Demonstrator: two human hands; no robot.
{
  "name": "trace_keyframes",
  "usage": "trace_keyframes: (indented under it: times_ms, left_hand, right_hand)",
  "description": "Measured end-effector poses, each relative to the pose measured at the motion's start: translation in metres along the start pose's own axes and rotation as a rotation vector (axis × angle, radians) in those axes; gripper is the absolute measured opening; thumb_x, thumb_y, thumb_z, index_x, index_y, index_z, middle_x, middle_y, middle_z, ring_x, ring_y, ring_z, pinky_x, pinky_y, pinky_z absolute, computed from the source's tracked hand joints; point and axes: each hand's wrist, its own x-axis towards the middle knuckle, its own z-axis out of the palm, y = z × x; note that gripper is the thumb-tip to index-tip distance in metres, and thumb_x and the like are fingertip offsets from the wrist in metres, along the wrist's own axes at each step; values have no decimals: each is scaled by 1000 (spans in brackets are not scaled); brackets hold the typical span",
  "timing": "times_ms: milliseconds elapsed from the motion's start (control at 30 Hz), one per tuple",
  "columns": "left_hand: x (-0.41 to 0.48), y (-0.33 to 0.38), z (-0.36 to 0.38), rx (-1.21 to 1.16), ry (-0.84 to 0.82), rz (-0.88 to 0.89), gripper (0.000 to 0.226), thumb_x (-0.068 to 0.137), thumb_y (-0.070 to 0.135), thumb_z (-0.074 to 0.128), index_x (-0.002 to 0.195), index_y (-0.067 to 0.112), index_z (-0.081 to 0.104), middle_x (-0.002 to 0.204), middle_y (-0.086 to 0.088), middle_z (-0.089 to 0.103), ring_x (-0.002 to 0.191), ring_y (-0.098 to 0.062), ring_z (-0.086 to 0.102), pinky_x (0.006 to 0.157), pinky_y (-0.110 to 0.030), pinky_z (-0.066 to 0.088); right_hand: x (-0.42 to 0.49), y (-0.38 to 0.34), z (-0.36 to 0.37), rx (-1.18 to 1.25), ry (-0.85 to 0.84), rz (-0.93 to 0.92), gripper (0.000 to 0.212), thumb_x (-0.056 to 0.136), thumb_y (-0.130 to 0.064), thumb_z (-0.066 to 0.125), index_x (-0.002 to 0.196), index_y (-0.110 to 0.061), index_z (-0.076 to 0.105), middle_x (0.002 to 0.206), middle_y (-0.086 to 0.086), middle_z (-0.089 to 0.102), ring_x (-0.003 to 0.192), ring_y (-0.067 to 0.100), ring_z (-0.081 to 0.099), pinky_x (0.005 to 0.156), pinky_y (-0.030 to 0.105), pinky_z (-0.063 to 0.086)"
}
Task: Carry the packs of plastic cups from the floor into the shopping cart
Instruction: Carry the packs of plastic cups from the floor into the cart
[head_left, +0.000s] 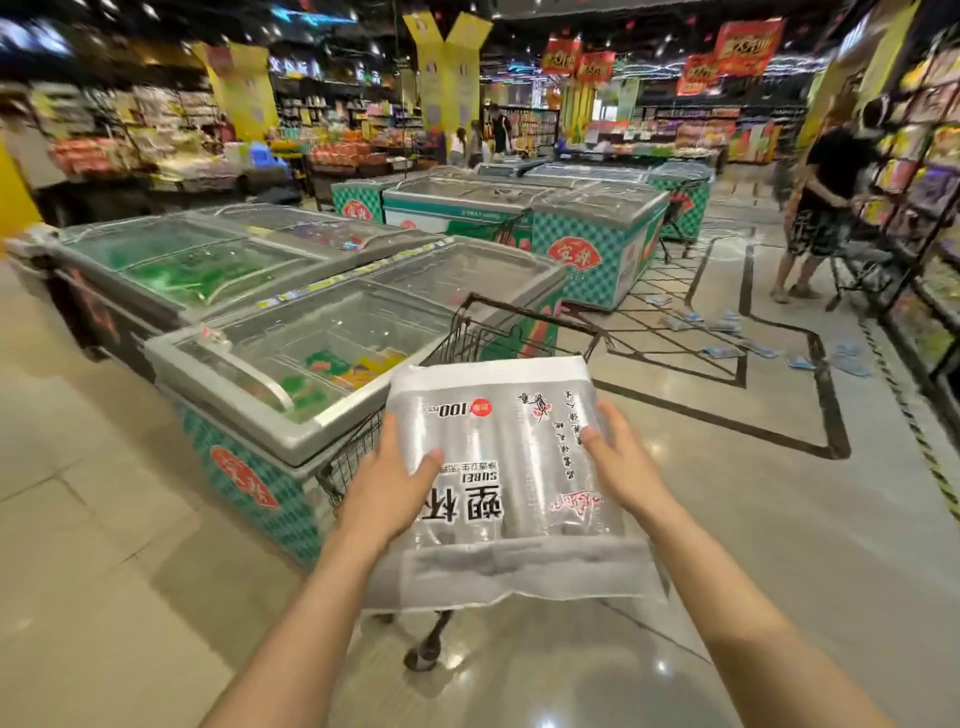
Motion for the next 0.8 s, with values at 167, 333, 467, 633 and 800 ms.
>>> trace_keyframes:
  times_ms: [167, 333, 467, 633, 800]
  left_hand:
    - [78, -9, 27, -58, 22, -58, 72, 92, 53, 50, 150, 38, 9, 137, -9, 55, 116, -34, 58, 93, -39, 46]
    - [150, -35, 55, -98, 60, -138, 70, 95, 44, 51, 153, 32, 13, 139, -3, 54, 120, -30, 56, 91, -33, 43]
    - [213, -80, 82, -126, 64, -251, 76, 93, 50, 48, 153, 35, 4, 135, -3, 57, 116, -30, 57, 86, -34, 45]
    - [290, -131, 110, -141, 64, -353, 85, 79, 68, 37, 147, 49, -10, 137, -9, 54, 119, -36, 55, 93, -49, 47]
    - [329, -169, 134, -128, 92, -542, 84, 93, 55, 45, 149, 45, -16, 137, -15, 50, 113, -33, 58, 88, -41, 47]
  right_hand:
    - [105, 2, 22, -6, -128, 0, 47, 103, -23, 44, 148, -19, 31, 141, 0, 45, 113, 9, 42, 84, 16, 27]
    - [197, 8, 68, -17, -259, -35, 47, 103, -27, 43, 148, -21, 29, 135, -4, 48, 116, 14, 50, 98, 30, 37]
    - [269, 16, 120, -91, -359, -94, 49, 103, -30, 42, 148, -18, 28, 127, -13, 39, 115, 9, 44, 98, 29, 33]
    - [360, 36, 188, -119, -467, -88, 58, 95, -57, 45, 146, -35, 31, 140, -12, 45, 123, 20, 55, 102, 54, 44]
    - [432, 62, 260, -225, -595, -5, 58, 97, -48, 47, 148, -37, 21, 140, -2, 49, 113, 29, 59, 98, 58, 46]
